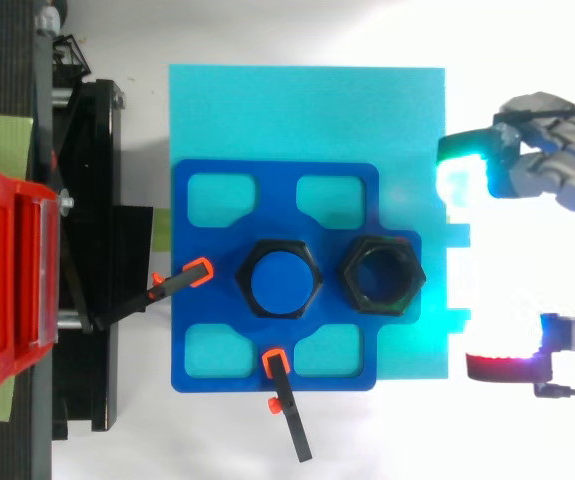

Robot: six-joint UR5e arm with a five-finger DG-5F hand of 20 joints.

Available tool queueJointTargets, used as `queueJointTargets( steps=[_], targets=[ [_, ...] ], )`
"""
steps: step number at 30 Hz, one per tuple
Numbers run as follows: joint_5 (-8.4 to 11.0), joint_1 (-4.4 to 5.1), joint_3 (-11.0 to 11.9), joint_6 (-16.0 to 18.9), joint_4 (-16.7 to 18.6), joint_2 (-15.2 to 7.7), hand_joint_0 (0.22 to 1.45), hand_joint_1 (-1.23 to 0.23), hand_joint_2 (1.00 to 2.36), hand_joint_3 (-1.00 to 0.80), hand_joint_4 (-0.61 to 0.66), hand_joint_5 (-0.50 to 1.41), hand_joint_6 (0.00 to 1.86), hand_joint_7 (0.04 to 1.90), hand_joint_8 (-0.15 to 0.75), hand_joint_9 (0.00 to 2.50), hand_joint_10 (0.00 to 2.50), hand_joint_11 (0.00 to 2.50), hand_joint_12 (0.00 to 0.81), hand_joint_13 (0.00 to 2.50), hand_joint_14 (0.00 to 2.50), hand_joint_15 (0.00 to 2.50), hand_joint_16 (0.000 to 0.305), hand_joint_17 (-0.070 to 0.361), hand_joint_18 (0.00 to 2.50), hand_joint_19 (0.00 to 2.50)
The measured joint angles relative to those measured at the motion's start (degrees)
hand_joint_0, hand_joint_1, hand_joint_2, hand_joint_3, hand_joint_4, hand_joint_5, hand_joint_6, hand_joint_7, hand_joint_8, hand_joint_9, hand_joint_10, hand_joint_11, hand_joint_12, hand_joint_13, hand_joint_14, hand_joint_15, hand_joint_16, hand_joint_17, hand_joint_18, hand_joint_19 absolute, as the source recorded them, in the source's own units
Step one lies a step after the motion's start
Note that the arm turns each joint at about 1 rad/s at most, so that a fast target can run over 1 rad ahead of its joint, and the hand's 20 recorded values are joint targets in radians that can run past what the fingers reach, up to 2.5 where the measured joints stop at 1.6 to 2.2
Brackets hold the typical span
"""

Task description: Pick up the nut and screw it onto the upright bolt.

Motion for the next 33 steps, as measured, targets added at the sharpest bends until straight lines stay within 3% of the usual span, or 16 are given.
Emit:
queueJointTargets(
  steps=[15,23,33],
  targets=[
    [-0.61,-0.72,0.03,-0.92,2.94,-2.25,0.47,-0.61,1.00,-0.50,0.19,-0.22,0.50,0.78,0.274,0.45,0.00,0.02,0.350,0.36,0.00,0.00,0.046,0.104,0.32,0.07],
    [-0.71,-0.75,0.04,-2.35,6.58,-3.50,0.47,-0.61,1.00,-0.50,0.19,-0.22,0.50,0.78,0.275,0.45,0.00,0.02,0.351,0.36,0.00,0.00,0.047,0.105,0.32,0.07],
    [-0.47,-0.58,0.34,-4.15,8.54,-4.85,0.47,-0.61,1.00,-0.50,0.19,-0.22,0.50,0.78,0.274,0.45,0.00,0.02,0.352,0.36,0.00,0.00,0.047,0.105,0.32,0.08]
  ],
)
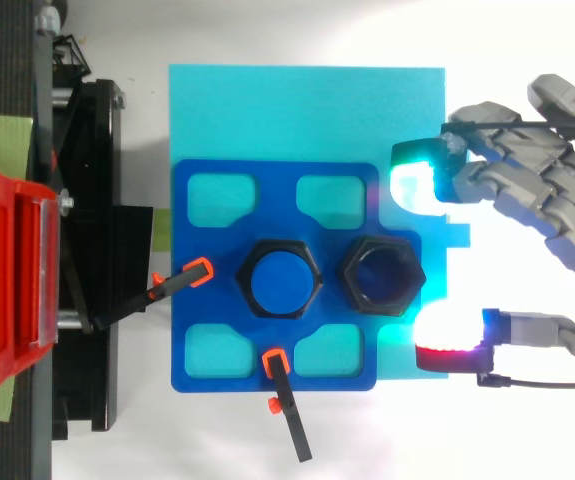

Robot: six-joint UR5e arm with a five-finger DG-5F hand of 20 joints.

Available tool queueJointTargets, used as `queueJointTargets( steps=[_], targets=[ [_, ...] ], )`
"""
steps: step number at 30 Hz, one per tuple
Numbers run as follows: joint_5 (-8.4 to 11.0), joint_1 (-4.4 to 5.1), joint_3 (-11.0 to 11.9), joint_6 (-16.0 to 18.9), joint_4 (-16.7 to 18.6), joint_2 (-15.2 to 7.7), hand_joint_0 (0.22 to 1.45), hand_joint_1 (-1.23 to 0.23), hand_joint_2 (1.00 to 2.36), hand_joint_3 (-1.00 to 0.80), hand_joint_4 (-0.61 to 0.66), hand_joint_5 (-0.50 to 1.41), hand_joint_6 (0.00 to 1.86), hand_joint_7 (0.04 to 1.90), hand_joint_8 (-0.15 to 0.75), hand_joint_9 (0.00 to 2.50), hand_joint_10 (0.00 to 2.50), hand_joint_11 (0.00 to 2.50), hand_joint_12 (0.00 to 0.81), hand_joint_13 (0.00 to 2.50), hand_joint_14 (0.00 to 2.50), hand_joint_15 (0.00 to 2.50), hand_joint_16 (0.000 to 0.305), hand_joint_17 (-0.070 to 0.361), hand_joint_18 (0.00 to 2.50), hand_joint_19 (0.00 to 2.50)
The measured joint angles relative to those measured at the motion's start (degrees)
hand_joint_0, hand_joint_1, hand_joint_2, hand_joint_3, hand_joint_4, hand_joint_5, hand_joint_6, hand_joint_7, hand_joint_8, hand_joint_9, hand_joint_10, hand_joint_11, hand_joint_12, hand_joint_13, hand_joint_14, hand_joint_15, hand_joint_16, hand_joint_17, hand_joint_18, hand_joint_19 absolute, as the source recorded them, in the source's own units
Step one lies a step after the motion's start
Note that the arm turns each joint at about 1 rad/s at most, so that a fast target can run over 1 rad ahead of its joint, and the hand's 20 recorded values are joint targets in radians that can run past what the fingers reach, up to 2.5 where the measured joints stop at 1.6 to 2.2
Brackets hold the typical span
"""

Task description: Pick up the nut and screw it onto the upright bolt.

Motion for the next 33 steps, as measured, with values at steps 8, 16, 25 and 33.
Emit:
queueJointTargets(
  steps=[8,16,25,33],
  targets=[
    [0.01,0.07,0.04,-0.26,0.74,-0.25,0.47,-0.61,1.00,-0.50,0.19,-0.22,0.50,0.78,0.272,0.45,0.00,0.02,0.352,0.36,0.00,0.00,0.047,0.105,0.32,0.08],
    [0.05,0.33,0.24,-0.45,1.60,-1.48,0.47,-0.61,1.00,-0.50,0.19,-0.22,0.50,0.78,0.273,0.45,0.00,0.03,0.352,0.36,0.00,0.00,0.047,0.105,0.32,0.07],
    [0.23,0.41,1.92,0.48,1.53,-3.22,0.47,-0.61,1.00,-0.50,0.19,-0.22,0.50,0.78,0.273,0.44,0.00,0.02,0.354,0.36,0.00,0.00,0.047,0.106,0.32,0.07],
    [0.33,0.45,2.12,0.52,0.84,-3.31,0.39,-0.71,1.00,-0.50,0.21,-0.23,0.50,0.79,0.294,0.40,0.00,0.03,0.396,0.34,0.00,0.00,0.056,0.126,0.34,0.07]
  ],
)
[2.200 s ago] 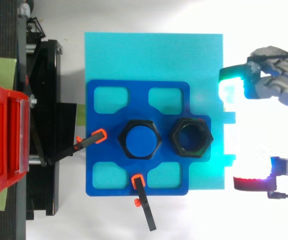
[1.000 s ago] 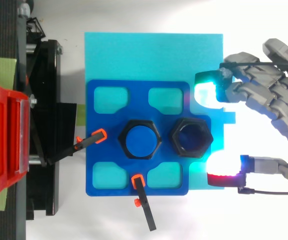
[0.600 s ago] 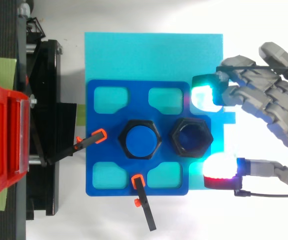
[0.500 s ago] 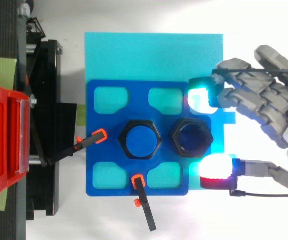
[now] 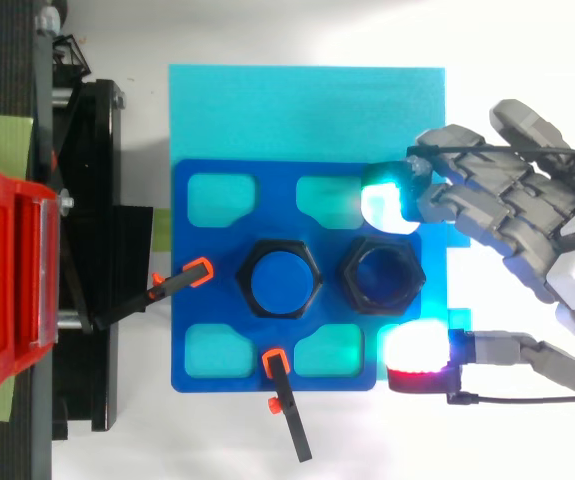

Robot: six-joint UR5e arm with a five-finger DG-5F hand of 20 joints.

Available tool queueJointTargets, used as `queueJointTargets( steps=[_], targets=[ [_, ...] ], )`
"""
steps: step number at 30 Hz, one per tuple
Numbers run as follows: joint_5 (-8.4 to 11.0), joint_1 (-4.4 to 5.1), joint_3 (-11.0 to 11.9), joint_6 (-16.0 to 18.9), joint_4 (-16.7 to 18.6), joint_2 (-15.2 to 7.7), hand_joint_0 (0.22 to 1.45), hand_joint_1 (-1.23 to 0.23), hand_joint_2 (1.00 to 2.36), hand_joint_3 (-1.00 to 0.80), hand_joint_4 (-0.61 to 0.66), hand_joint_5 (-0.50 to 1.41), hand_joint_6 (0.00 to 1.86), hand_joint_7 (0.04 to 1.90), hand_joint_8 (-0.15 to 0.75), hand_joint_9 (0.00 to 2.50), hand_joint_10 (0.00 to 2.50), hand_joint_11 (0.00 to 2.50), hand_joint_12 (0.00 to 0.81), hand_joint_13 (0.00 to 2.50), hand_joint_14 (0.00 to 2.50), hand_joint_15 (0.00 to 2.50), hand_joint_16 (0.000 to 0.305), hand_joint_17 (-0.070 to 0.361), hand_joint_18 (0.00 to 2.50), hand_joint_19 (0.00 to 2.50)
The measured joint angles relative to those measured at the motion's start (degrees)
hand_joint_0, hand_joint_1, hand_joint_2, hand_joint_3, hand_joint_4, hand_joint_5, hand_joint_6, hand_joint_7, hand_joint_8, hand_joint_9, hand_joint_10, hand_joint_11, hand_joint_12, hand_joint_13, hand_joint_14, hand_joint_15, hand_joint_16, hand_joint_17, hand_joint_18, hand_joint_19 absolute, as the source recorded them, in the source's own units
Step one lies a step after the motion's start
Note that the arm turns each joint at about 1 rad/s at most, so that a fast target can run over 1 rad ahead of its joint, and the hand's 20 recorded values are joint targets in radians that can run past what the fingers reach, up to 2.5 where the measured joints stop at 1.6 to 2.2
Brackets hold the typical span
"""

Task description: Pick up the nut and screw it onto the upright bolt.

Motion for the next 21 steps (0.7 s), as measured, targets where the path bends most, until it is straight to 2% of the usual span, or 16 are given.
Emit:
queueJointTargets(
  steps=[11,21],
  targets=[
    [-0.16,0.13,0.04,-0.63,0.17,-0.03,0.35,-0.77,1.00,-0.50,0.23,-0.24,0.50,0.78,0.306,0.37,0.00,0.02,0.419,0.32,0.00,0.00,0.061,0.138,0.35,0.08],
    [-0.34,0.03,0.02,-0.62,-0.16,-0.03,0.35,-0.76,1.00,-0.50,0.22,-0.24,0.50,0.78,0.304,0.36,0.00,0.02,0.417,0.32,0.00,0.00,0.061,0.137,0.34,0.08]
  ],
)
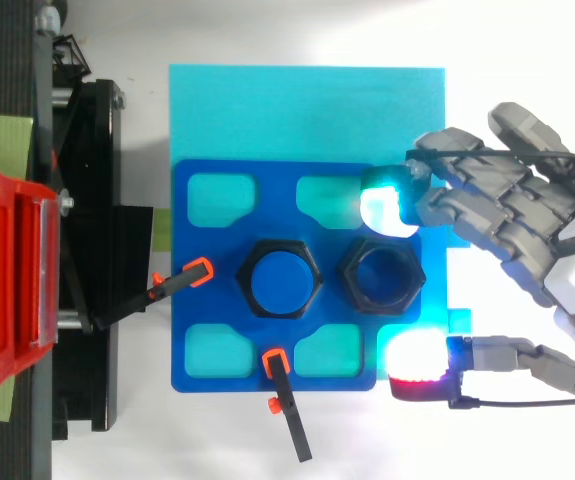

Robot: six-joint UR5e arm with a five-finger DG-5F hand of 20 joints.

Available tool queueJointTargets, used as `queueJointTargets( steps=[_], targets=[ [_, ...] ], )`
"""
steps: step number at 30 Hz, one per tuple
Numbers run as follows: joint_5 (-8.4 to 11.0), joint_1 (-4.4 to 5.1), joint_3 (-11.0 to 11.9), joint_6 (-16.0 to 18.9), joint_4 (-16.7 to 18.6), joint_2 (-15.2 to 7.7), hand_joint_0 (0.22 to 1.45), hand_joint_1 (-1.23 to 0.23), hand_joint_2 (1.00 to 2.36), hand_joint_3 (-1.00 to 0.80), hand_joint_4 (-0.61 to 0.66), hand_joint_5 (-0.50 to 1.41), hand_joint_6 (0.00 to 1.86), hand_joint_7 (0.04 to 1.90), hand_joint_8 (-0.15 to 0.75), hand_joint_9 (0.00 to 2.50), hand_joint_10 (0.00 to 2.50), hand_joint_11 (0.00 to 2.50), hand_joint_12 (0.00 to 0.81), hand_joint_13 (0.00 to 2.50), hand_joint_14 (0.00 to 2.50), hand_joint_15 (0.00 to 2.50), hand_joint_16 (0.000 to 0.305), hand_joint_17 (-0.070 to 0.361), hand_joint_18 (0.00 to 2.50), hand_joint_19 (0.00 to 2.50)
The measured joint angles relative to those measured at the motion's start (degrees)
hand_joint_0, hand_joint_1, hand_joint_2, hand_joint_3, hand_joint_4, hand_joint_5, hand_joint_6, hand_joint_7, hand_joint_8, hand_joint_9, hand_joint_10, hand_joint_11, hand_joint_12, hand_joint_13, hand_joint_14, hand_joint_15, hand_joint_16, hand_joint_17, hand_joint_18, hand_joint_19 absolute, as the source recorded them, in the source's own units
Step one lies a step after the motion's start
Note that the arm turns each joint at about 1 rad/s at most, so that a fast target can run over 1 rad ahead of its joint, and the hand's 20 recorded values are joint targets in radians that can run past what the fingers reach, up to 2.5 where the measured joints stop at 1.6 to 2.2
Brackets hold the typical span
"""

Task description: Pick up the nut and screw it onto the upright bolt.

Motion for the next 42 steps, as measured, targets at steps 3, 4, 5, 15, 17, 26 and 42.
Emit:
queueJointTargets(
  steps=[3,4,5,15,17,26,42],
  targets=[
    [-0.18,-0.27,0.00,0.20,-0.71,0.00,0.36,-0.76,1.00,-0.50,0.22,-0.24,0.50,0.78,0.305,0.36,0.00,0.02,0.416,0.32,0.00,0.00,0.061,0.137,0.35,0.07],
    [-0.26,-0.34,0.00,0.26,-0.93,-0.01,0.35,-0.76,1.00,-0.50,0.23,-0.24,0.50,0.78,0.305,0.36,0.00,0.02,0.416,0.32,0.00,0.00,0.061,0.137,0.35,0.08],
    [-0.37,-0.40,0.00,0.31,-1.13,-0.01,0.36,-0.76,1.00,-0.50,0.23,-0.24,0.50,0.78,0.305,0.36,0.00,0.02,0.416,0.32,0.00,0.00,0.061,0.137,0.35,0.08],
    [-0.84,-0.79,-0.05,0.46,-1.94,-0.02,0.37,-0.76,1.00,-0.50,0.23,-0.23,0.50,0.79,0.302,0.38,0.00,0.03,0.409,0.34,0.00,0.00,0.059,0.134,0.36,0.09],
    [-0.85,-0.82,-0.06,0.49,-2.19,-0.03,0.37,-0.76,1.00,-0.50,0.23,-0.23,0.50,0.80,0.304,0.39,0.00,0.03,0.407,0.35,0.00,0.00,0.059,0.134,0.37,0.09],
    [-0.89,-0.90,-0.07,0.51,-2.61,-0.04,0.37,-0.76,1.00,-0.50,0.25,-0.22,0.50,0.84,0.306,0.41,0.00,0.03,0.405,0.37,0.00,0.00,0.059,0.132,0.41,0.09],
    [-0.89,-0.92,-0.07,0.52,-2.76,-0.04,0.43,-0.75,1.00,-0.50,0.28,-0.17,0.50,1.04,0.297,0.48,0.00,0.06,0.378,0.41,0.00,0.00,0.053,0.119,0.44,0.12]
  ],
)
